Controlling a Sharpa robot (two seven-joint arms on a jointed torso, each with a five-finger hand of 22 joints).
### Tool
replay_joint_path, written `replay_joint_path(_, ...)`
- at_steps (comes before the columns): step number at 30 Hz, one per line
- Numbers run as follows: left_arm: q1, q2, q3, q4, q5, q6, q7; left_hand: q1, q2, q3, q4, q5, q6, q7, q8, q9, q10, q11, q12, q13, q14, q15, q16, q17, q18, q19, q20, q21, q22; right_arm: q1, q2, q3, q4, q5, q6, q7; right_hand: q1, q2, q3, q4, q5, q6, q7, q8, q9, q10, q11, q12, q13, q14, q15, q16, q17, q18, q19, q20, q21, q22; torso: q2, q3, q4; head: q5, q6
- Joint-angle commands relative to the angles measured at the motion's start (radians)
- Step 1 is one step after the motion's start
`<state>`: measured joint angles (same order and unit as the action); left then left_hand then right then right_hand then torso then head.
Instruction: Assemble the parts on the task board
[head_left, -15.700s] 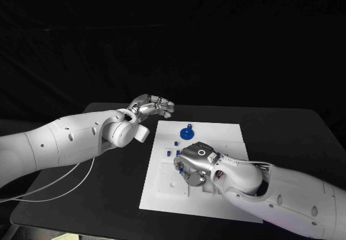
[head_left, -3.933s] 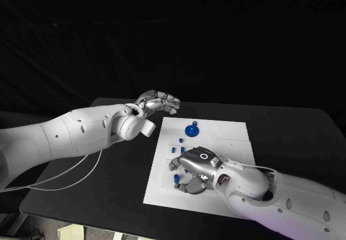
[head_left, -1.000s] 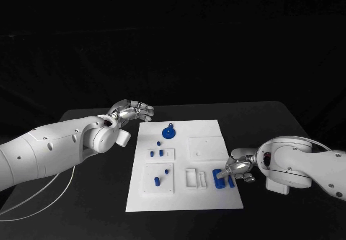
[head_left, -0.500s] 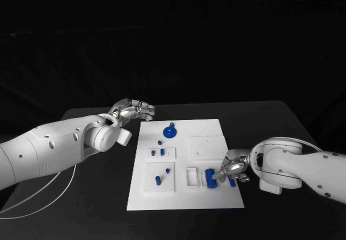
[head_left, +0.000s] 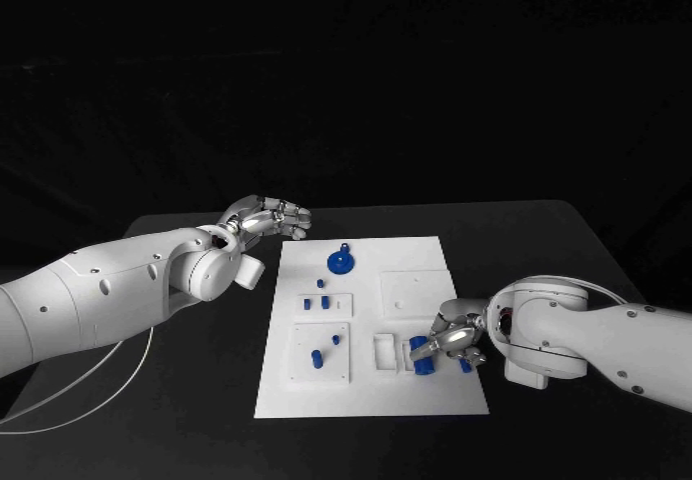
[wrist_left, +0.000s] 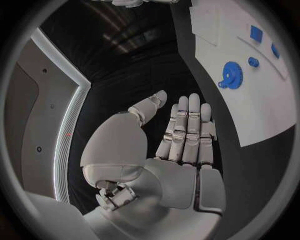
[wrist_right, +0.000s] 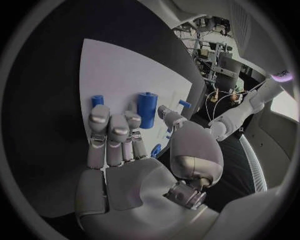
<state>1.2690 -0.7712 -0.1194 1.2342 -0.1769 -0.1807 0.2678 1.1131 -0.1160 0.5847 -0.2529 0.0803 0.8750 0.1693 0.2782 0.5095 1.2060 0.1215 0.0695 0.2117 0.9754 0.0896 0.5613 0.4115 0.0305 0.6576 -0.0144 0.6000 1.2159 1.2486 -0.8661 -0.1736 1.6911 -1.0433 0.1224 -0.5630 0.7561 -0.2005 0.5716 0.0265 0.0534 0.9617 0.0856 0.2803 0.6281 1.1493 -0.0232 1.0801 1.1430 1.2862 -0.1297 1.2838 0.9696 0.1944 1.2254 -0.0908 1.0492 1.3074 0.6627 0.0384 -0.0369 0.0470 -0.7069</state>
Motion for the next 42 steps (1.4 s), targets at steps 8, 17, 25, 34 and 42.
replay_joint_path(8,0.001,0.001,0.001,0.003,0.006,0.013,0.005,-0.009,0.003,0.000,0.007,0.003,-0.007,-0.002,0.003,-0.002,-0.007,-0.003,0.001,-0.001,0.005,0.000,-0.006,0.002,-0.004,0.001,0.004,-0.005,0.001,-0.017,0.025,-0.007,-0.013,0.000,-0.005,0.001,0.013,-0.011,0.008,0.007,-0.002,-0.024,0.018,-0.017,-0.011,0.000,0.013,-0.003,0.003,0.003,0.011,-0.007,0.005,0.067,0.000,-0.011,0.005,0.016,0.001,-0.0013,0.0013,0.002,-0.002)
replay_joint_path(17,0.001,-0.002,0.001,0.004,0.006,0.012,0.004,-0.009,0.003,0.000,0.007,0.003,-0.008,-0.002,0.003,-0.002,-0.007,-0.003,0.001,-0.001,0.005,0.000,-0.006,0.003,-0.004,0.000,0.004,-0.005,0.002,-0.020,0.024,-0.009,-0.015,-0.002,-0.032,-0.004,0.077,0.027,0.024,-0.044,-0.001,-0.009,0.018,-0.019,-0.015,0.002,0.014,-0.003,0.005,0.005,0.012,-0.011,0.010,0.067,0.000,-0.009,0.010,0.017,-0.001,-0.0016,0.0004,0.006,-0.005)
replay_joint_path(25,0.001,-0.003,0.001,0.005,0.006,0.013,0.004,-0.009,0.004,0.001,0.008,0.003,-0.008,-0.002,0.003,-0.002,-0.007,-0.003,0.001,-0.001,0.006,0.000,-0.007,0.004,-0.004,0.001,0.004,-0.005,0.002,-0.019,-0.001,-0.009,0.005,0.031,-0.051,-0.001,0.091,0.049,0.076,-0.050,0.003,0.020,0.013,-0.012,-0.018,0.010,0.009,-0.006,0.002,0.010,0.008,-0.015,0.013,0.067,0.003,0.001,0.012,0.017,0.000,-0.0004,-0.0002,0.010,-0.003)
replay_joint_path(34,0.001,-0.001,0.001,0.004,0.006,0.014,0.004,-0.008,0.004,0.001,0.008,0.003,-0.007,-0.002,0.003,-0.002,-0.007,-0.003,0.001,-0.001,0.006,-0.001,-0.007,0.005,-0.004,0.001,0.004,-0.006,0.002,0.023,-0.019,-0.008,0.035,0.097,-0.086,-0.002,0.072,0.056,0.088,-0.054,0.009,0.041,0.007,-0.008,-0.019,0.015,0.004,-0.009,0.000,0.012,0.004,-0.017,0.016,0.067,0.003,0.008,0.016,0.018,0.000,-0.0003,-0.0011,0.011,-0.002)
replay_joint_path(42,0.001,0.000,0.001,0.005,0.006,0.015,0.003,-0.008,0.004,0.001,0.008,0.004,-0.007,-0.002,0.003,-0.002,-0.007,-0.003,0.001,-0.001,0.006,-0.001,-0.008,0.006,-0.003,0.001,0.004,-0.006,0.003,0.042,-0.013,-0.008,0.036,0.152,-0.095,-0.011,0.055,0.061,0.091,-0.053,0.006,0.045,0.006,-0.010,-0.022,0.017,0.003,-0.011,-0.001,0.012,0.003,-0.019,0.017,0.067,0.003,0.011,0.018,0.018,0.000,-0.0016,0.0008,0.008,0.001)
